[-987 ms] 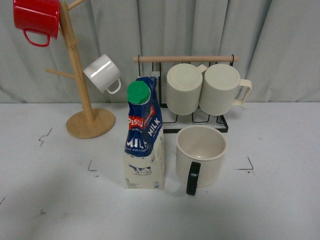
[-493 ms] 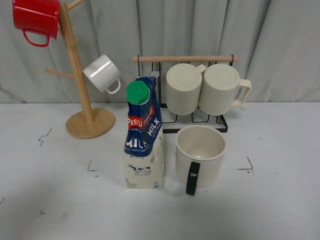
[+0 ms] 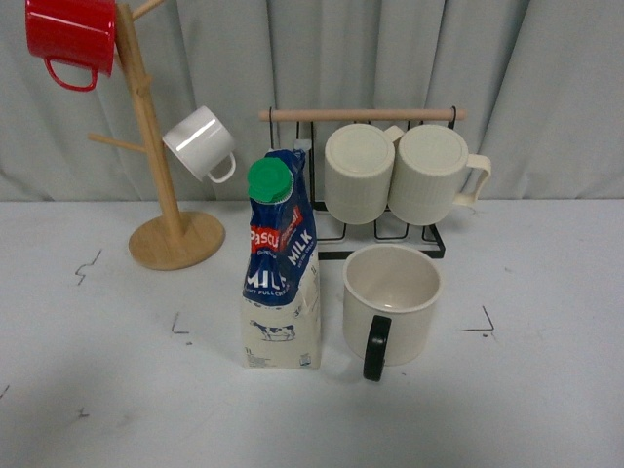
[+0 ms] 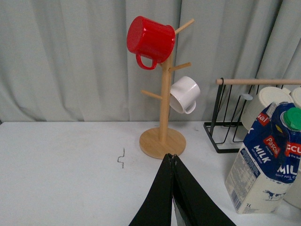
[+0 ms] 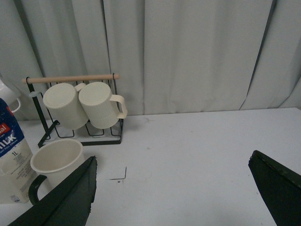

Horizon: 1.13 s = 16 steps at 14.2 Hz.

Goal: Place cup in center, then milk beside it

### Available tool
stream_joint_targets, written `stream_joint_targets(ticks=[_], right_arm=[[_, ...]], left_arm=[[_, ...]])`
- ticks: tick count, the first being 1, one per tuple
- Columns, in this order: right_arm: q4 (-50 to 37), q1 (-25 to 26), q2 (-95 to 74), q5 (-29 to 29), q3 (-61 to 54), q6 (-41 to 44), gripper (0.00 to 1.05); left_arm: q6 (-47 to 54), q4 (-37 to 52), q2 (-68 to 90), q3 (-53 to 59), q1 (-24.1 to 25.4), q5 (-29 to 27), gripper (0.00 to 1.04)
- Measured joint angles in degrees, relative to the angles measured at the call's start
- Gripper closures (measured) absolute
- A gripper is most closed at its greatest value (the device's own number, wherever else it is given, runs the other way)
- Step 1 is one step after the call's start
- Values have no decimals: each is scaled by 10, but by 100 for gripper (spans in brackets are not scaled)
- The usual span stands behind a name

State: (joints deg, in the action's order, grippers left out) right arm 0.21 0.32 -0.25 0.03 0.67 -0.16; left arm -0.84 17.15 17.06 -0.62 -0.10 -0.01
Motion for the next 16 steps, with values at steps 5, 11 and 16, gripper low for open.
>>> stream_joint_targets(ticks=[5,11,16], right_arm=[[0,0,0,0,0,0,6],[0,0,0,0,0,0,6],[0,0,0,0,0,0,6]], left_arm=[[0,-60,-59,0,0,0,103],[0,-176,-166,0,0,0,103],[0,-174,-166,0,0,0,23]])
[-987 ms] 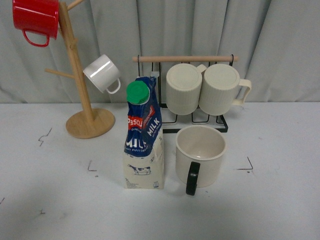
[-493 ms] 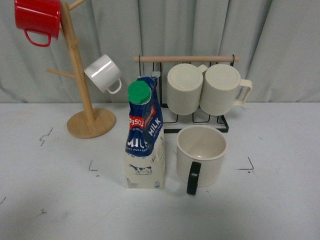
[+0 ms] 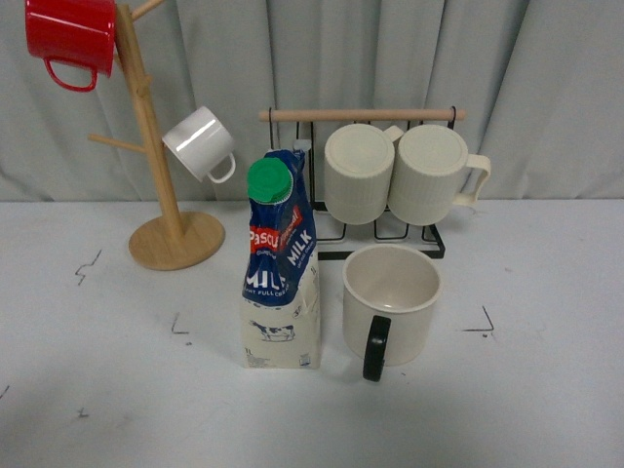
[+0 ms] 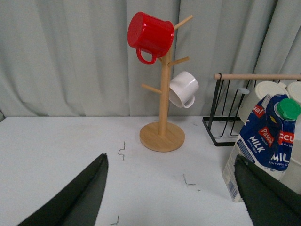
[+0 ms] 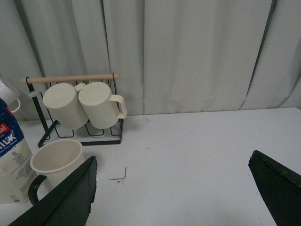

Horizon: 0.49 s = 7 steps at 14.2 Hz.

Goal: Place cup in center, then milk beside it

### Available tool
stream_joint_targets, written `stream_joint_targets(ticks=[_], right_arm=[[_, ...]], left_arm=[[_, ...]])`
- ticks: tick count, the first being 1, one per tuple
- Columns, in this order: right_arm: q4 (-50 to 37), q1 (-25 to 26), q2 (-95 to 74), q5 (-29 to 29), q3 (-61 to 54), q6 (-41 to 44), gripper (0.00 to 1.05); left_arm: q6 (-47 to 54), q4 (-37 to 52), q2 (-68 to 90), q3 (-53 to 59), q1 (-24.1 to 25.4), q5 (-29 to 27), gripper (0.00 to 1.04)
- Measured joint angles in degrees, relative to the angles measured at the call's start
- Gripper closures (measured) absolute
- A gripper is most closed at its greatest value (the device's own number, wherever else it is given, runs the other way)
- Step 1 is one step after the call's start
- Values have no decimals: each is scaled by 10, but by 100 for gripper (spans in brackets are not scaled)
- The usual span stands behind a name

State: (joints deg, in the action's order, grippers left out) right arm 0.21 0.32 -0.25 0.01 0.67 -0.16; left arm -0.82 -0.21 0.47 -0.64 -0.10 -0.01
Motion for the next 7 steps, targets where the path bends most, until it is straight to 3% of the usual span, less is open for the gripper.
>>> stream_joint_targets(ticks=[1,7], right_arm=[[0,0,0,0,0,0,6],[0,0,0,0,0,0,6]], left_arm=[[0,0,0,0,0,0,6],[0,0,0,0,0,0,7]])
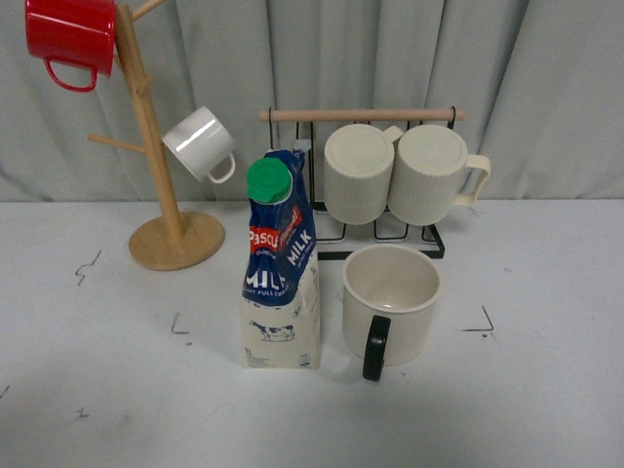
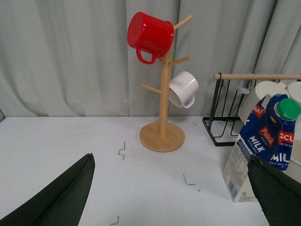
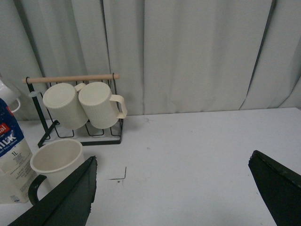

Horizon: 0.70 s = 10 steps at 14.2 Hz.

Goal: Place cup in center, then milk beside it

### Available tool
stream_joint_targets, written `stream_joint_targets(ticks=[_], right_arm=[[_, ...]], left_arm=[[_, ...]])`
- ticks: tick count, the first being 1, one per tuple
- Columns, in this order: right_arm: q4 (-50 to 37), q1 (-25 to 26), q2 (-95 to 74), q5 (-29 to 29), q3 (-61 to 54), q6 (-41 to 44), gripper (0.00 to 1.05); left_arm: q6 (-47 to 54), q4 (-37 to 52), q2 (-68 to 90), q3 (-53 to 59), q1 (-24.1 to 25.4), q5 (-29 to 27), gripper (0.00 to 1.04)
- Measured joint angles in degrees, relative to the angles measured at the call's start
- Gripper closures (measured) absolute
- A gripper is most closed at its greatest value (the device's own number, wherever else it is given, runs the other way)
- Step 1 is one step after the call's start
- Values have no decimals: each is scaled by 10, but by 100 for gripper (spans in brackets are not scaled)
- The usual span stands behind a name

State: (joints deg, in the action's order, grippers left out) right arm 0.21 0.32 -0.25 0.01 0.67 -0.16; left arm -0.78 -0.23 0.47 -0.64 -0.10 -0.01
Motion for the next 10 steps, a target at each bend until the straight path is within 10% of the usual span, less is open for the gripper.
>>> stream_joint_targets(ticks=[10], right_arm=[[0,0,0,0,0,0,6]], left_arm=[[0,0,0,0,0,0,7]])
